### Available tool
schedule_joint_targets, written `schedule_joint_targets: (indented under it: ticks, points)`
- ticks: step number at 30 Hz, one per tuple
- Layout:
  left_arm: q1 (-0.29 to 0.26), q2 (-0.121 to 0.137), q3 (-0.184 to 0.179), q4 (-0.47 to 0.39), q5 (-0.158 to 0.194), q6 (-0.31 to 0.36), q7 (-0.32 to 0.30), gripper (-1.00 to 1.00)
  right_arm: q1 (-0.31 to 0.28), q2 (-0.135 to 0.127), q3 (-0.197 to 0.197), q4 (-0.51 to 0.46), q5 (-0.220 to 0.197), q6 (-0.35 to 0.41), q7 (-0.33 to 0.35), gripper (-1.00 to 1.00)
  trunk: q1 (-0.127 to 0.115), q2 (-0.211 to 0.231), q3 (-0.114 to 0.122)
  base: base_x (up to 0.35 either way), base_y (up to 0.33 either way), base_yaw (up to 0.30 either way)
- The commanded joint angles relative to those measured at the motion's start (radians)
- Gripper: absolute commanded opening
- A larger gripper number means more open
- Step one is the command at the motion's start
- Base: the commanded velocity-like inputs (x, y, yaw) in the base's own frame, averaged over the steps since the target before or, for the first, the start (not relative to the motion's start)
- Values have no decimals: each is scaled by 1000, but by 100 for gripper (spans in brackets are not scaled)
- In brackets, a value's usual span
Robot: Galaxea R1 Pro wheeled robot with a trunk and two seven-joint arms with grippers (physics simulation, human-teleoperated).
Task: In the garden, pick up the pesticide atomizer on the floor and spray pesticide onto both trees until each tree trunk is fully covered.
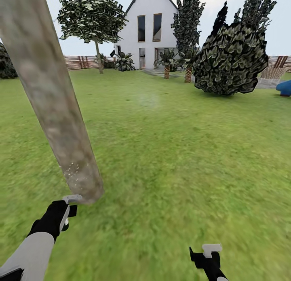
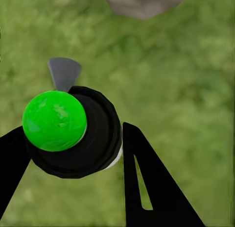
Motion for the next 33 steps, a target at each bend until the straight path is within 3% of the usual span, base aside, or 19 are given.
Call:
schedule_joint_targets:
  ticks: [1,12,25,33]
  points:
    - [-1,-1,1,-1,2,4,3,-100,0,0,9,0,-9,-2,-2,100,0,0,-1,194,-220,136]
    - [-1,-2,0,-2,2,4,3,-100,0,0,9,0,-9,-2,-3,100,0,0,-1,146,-246,20]
    - [-1,-2,5,-4,2,4,3,-100,0,0,9,0,-9,-2,-3,100,0,0,-1,104,-268,258]
    - [-1,-2,5,-4,2,5,4,-100,0,0,9,0,-8,-2,-2,100,0,0,-1,145,-268,24]
